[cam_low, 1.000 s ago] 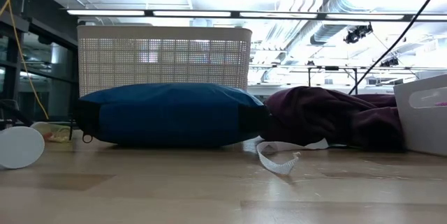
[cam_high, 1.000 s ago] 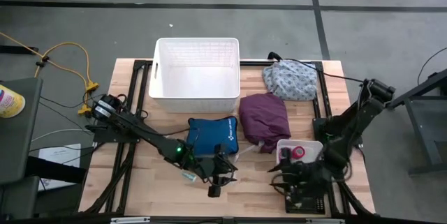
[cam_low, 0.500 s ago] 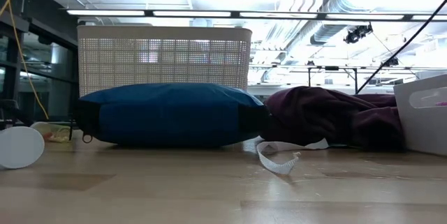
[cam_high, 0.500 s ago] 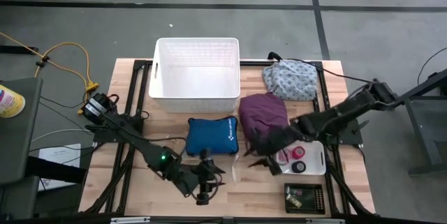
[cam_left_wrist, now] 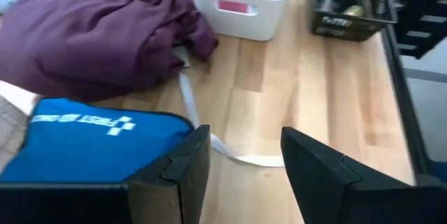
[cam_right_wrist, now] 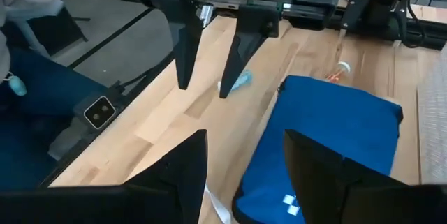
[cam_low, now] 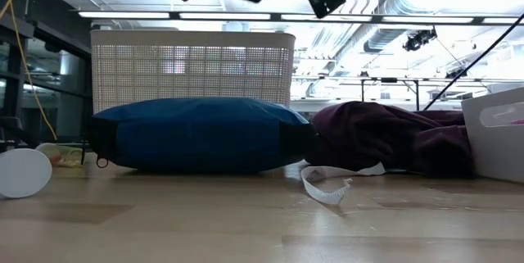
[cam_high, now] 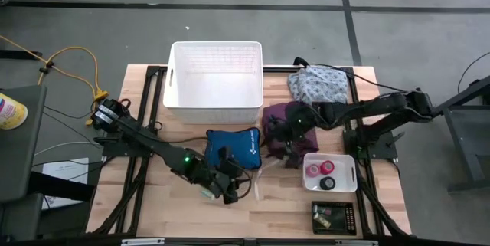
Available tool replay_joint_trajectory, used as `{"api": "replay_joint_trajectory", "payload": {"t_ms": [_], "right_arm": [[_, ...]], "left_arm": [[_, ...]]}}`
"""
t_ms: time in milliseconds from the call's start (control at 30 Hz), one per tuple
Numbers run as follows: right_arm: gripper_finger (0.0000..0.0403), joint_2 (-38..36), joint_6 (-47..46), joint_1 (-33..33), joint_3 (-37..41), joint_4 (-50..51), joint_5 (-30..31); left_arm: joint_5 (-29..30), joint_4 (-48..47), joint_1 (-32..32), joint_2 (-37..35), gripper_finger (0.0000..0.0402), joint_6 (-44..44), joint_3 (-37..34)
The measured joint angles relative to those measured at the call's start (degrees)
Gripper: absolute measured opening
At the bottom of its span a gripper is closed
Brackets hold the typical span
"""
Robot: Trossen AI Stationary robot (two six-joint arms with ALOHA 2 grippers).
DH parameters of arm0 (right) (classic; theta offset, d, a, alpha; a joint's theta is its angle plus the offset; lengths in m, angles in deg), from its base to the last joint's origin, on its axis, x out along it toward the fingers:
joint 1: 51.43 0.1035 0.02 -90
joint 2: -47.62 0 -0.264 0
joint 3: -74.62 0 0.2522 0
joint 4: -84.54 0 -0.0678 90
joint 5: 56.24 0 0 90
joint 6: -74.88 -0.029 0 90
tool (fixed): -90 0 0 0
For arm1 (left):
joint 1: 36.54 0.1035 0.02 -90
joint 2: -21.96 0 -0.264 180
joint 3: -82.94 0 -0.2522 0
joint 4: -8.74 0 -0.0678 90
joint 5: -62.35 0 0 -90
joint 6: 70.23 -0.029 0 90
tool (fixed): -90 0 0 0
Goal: Pick & Place Medicine items
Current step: Put the blue pill bottle into the black bin
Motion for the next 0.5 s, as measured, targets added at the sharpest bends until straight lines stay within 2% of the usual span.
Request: {"api": "replay_joint_trajectory", "payload": {"t_ms": [233, 500], "right_arm": [[0.0174, 0.0, 1.5, -5.4, 0.0, 2.2, -4.2], [0.0174, 0.0, 1.3, -7.2, 0.0, 2.1, -3.8]], "left_arm": [[-1.3, -3.1, 1.8, -1.1, 0.017, -0.4, 0.0], [-2.8, -5.1, 2.7, -1.7, 0.017, -0.5, 0.0]]}}
